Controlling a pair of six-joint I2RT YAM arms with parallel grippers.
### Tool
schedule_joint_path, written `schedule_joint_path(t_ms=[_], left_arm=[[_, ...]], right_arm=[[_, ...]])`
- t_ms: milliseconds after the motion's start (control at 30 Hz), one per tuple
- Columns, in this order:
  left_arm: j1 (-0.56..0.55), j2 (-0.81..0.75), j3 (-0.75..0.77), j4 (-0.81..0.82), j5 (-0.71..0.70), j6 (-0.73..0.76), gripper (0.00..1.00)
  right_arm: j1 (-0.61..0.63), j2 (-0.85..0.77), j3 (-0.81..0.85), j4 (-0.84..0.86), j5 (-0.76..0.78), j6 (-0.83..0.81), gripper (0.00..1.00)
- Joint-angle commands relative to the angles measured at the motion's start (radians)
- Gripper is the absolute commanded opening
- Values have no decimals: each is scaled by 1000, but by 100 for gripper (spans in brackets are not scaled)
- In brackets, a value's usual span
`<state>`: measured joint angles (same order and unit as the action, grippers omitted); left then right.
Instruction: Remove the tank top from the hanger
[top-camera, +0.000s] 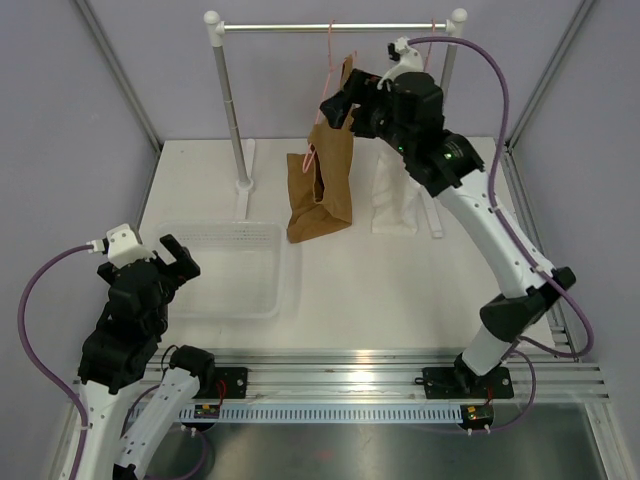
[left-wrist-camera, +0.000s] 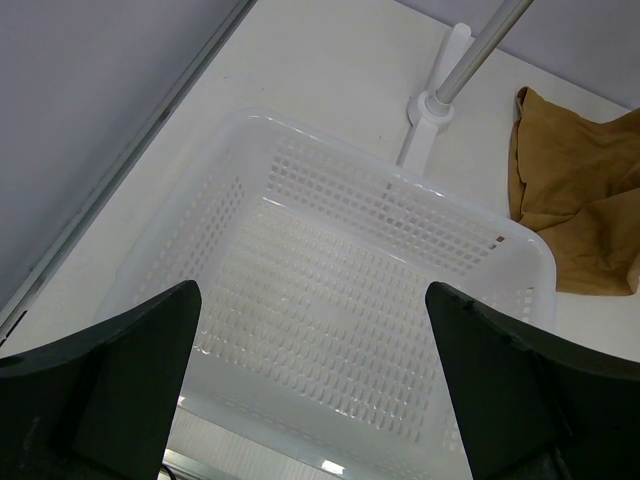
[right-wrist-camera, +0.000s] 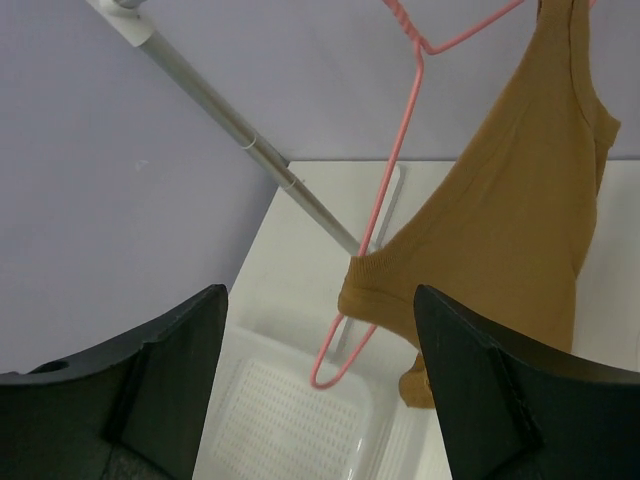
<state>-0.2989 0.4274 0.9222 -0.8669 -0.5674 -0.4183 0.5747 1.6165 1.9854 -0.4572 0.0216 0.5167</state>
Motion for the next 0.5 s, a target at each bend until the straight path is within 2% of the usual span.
schedule_joint_path(t_ms=[0, 100, 233, 267, 367, 400, 467], left_arm=[[6, 11, -6, 48, 17, 10, 99], [4, 11, -8, 49, 23, 13, 99], [6, 14, -8, 52, 31, 15, 99], [6, 13, -8, 51, 35, 13, 99], [6, 10, -8, 54, 38, 15, 99], [6, 8, -9, 54, 40, 15, 99], [6, 4, -9, 55, 41, 16, 99]], right_arm=[[85, 127, 173, -69, 295, -125, 82], [140, 255, 301, -81, 481, -230, 82], [146, 426, 499, -127, 604, -346, 78], [146, 506, 611, -149, 618, -362, 77], [146, 604, 726, -186, 675, -420, 68], [146, 609, 722, -170, 690, -426, 60], [146, 596, 669, -147, 695, -437, 52]])
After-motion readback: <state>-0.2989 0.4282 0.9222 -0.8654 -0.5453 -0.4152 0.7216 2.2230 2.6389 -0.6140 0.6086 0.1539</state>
